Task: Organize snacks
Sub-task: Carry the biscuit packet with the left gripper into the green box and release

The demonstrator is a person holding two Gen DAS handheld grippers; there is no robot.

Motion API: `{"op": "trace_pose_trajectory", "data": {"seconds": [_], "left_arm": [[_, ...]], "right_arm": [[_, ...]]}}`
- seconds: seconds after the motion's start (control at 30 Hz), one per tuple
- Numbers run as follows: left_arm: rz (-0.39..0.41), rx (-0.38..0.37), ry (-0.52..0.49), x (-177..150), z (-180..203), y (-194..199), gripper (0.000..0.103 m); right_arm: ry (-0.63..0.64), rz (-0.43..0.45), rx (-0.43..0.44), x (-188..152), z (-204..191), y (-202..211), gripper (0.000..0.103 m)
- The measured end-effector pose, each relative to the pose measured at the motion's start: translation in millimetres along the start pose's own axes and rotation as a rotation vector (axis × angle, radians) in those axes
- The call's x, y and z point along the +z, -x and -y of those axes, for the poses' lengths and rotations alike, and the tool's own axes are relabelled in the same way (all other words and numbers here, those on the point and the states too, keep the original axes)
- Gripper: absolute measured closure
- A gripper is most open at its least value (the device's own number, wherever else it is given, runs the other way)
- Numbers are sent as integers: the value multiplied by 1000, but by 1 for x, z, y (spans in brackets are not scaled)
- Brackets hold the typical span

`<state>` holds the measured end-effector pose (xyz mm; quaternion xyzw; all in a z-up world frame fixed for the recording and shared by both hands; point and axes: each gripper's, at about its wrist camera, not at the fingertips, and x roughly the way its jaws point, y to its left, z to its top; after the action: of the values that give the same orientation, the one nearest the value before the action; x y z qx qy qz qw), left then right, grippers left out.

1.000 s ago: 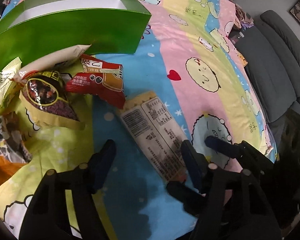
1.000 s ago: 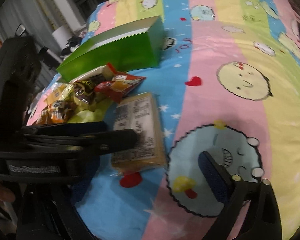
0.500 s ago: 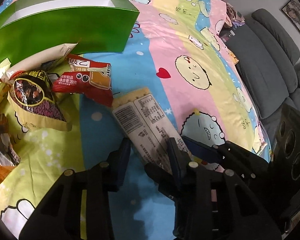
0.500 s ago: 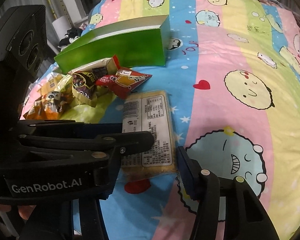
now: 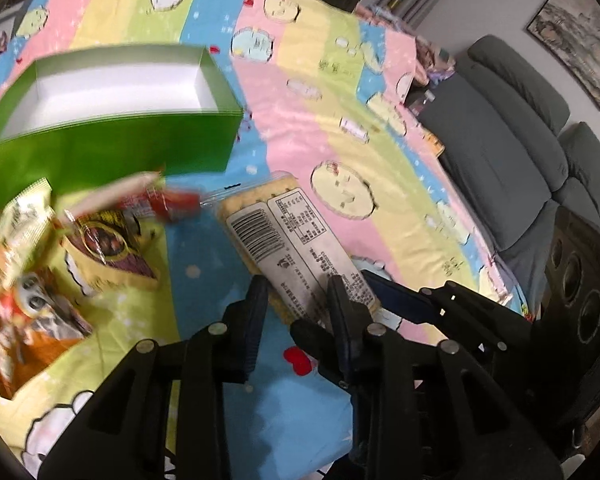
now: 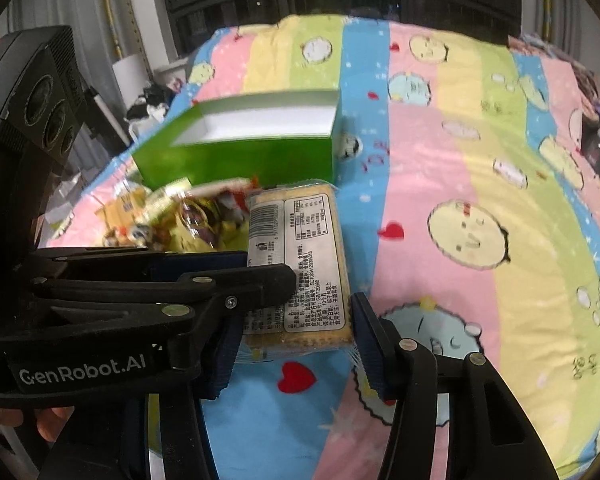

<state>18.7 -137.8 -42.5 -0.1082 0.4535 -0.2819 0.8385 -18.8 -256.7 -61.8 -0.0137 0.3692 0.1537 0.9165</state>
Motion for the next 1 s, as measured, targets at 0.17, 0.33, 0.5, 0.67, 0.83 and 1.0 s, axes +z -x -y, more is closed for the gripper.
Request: {"op": "trace_pose_trajectory", "data": {"seconds": [0.17,0.33,0.5,0.67,0.83,1.0], "left_arm": [[73,0,-15,12,4,21,75],[132,11,-27,24,3,36,75],[166,22,-15,46,-11,47,76],[201,70,6,76,-35,51,76],[186,103,60,109,-74,43,76],[168,149,116,131,-106,33,75]], "right_arm": [[26,58,1,17,-8,13,48],[47,108,11,34,-14,21,48],[75,137,27,58,-22,13,48],[110,165,59,89,-33,-8,48],[138,165,89,121,-44,-45,48],[157,136,123,147,-52,-88,48]]}}
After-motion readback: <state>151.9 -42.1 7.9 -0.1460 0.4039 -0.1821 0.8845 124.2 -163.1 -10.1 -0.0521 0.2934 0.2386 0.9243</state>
